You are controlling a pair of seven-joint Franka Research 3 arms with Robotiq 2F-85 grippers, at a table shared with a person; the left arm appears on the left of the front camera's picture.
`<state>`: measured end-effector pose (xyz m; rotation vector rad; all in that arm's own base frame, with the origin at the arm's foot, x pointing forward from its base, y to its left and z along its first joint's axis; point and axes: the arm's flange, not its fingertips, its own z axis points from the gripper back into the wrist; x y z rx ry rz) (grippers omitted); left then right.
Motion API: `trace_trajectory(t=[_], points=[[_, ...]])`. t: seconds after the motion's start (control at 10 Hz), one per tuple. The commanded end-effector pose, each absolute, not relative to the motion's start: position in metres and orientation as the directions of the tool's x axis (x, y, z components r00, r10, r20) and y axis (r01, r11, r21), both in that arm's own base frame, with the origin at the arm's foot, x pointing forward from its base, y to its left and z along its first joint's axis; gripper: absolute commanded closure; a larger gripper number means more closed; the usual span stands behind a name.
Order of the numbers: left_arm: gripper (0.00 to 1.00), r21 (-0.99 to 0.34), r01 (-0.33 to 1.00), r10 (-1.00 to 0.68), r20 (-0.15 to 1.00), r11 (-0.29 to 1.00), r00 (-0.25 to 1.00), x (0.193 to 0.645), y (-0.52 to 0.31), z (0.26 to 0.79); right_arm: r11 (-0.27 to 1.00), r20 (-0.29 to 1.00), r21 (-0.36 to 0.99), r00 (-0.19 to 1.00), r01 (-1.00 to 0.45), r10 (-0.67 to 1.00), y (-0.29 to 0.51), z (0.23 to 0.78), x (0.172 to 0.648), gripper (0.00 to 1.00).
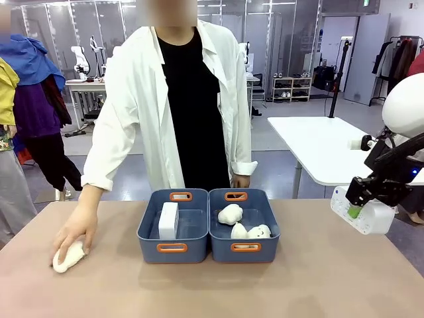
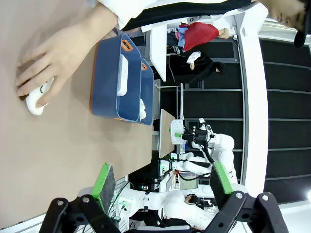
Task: Sort the digital clocks into the basket.
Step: Pick up the Digital clock from the table and place it into the empty Plastic storage basket.
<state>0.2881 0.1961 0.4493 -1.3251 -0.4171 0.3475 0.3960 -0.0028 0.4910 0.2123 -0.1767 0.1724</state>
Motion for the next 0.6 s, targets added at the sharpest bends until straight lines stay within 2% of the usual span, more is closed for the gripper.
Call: trace_trajectory(t=[0.0, 0.2, 0.5], points=[[0.00, -0.979, -0.007, 0.465, 0.091, 0.205, 0.881, 0.284, 0.197, 0.452, 0.867, 0.262, 0.329, 0.918, -0.374, 0.297, 0.020, 0.511, 0.410, 0.49], [0.00, -0.979, -0.007, 0.465, 0.091, 0.205, 0.881, 0.284, 0.197, 0.452, 0.823, 0.274, 0.268, 0.858, -0.502, 0.435, 0.121, 0.535, 0.443, 0.49], [0.00, -0.979, -0.007, 0.465, 0.091, 0.205, 0.881, 0.284, 0.197, 0.452, 0.806, 0.230, 0.183, 0.822, -0.563, 0.522, 0.220, 0.523, 0.479, 0.49]])
